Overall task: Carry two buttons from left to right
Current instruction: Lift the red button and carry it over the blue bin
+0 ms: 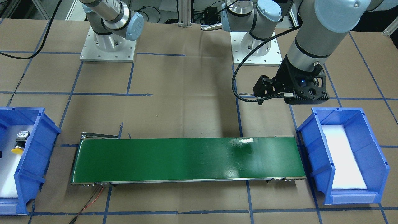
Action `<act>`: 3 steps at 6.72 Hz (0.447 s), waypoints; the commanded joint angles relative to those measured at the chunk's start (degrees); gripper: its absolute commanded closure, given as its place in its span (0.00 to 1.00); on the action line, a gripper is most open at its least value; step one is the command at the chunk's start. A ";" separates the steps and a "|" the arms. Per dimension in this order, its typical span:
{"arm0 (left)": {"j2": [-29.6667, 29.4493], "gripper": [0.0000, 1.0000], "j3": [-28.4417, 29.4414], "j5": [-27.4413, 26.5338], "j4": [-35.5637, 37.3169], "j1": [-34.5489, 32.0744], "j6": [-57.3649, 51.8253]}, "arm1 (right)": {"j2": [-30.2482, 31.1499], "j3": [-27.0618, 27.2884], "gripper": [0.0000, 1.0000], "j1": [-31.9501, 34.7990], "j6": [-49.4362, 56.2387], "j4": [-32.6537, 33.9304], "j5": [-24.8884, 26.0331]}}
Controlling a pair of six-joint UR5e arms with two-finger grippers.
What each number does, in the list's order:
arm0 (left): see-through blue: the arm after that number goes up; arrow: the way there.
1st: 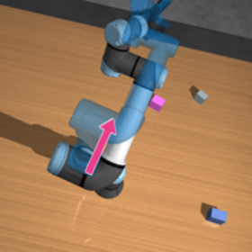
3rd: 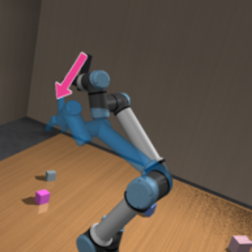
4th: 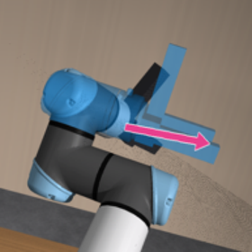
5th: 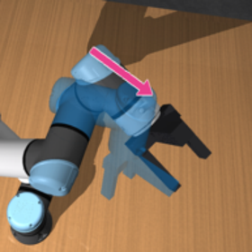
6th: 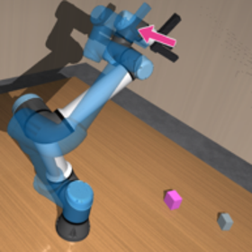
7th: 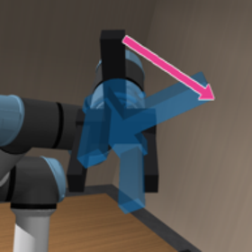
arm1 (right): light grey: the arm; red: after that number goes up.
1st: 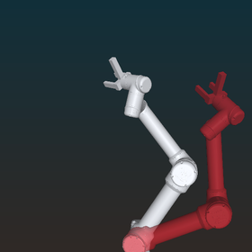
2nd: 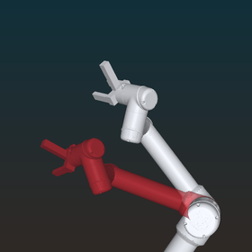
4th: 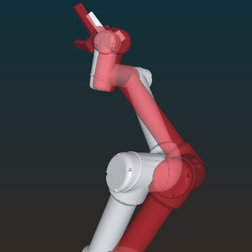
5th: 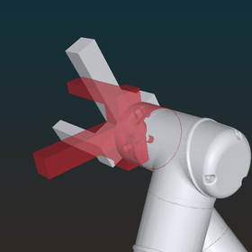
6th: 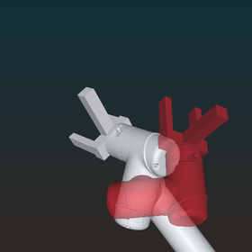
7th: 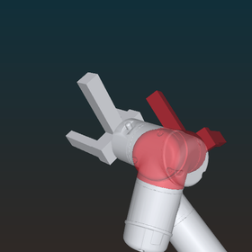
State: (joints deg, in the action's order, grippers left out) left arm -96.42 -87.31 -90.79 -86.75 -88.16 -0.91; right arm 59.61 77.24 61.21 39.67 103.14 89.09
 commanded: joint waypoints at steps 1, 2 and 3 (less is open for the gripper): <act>-0.08 0.00 0.03 0.00 0.00 0.00 0.03 | -2.82 0.55 0.95 0.05 0.06 2.68 0.55; -0.08 0.00 0.03 0.09 0.00 0.00 0.03 | -3.79 0.55 0.95 0.05 -0.03 2.77 0.64; -0.08 0.00 0.03 0.09 0.00 0.00 0.03 | -4.41 0.55 0.95 0.14 -0.20 2.77 0.64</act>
State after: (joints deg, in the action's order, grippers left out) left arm -96.49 -87.28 -90.73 -86.75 -88.15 -0.89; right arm 56.12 77.75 61.28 39.62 105.77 89.69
